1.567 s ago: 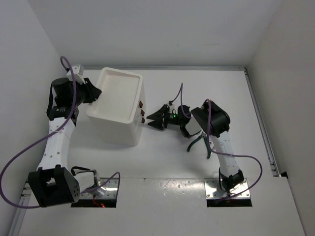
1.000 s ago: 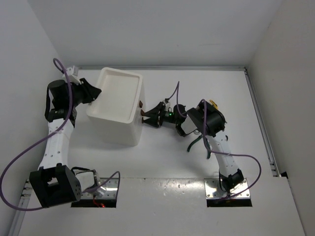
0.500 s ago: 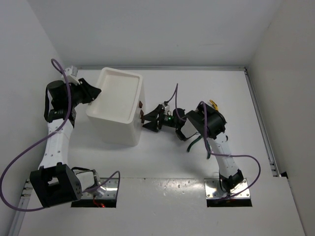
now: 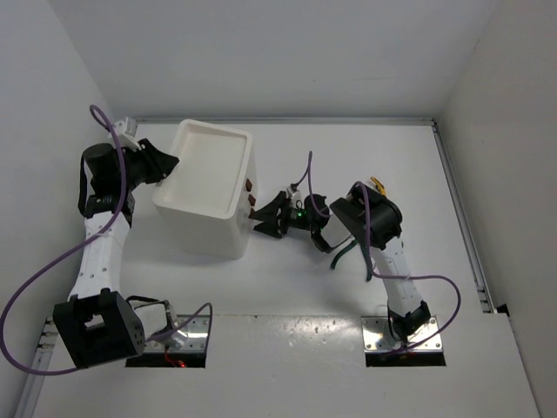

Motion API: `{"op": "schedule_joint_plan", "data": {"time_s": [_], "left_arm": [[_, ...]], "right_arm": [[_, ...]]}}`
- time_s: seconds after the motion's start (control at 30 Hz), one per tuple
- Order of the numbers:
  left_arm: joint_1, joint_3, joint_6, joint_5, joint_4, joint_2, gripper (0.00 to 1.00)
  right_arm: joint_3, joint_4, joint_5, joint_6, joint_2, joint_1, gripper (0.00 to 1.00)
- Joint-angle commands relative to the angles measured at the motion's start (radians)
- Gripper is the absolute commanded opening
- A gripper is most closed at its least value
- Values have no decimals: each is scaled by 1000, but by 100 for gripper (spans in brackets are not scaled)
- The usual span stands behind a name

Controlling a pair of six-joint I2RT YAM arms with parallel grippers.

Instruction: Sort the tools into containers

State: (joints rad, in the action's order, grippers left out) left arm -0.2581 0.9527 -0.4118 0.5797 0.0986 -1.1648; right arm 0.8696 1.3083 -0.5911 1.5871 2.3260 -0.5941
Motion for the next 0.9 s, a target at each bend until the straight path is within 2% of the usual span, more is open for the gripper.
{"op": "schedule_joint_plan", "data": {"time_s": [0.0,0.17,0.4,0.5,0.63,0.73,0.87], "left_arm": [[-6,-89,-24,37,145,-49,0],[-6,-98,-24,46,136,-49,0],[-6,-98,-24,55,127,-49,0],[-6,-108,-24,55,127,-58,0],[-6,-117,-24,55,118,-58,0],[-6,-117,-24,55,118,-67,0],[-15,-126,-24,55,118,-67,0]], "right_arm": [[5,8,63,11,65,5,68],[34,52,82,36,98,5,63],[81,72,109,56,128,5,63],[101,101,99,89,156,5,54],[112,138,99,114,176,5,34],[132,172,99,139,188,-4,23],[132,195,99,152,178,-4,0]]}}
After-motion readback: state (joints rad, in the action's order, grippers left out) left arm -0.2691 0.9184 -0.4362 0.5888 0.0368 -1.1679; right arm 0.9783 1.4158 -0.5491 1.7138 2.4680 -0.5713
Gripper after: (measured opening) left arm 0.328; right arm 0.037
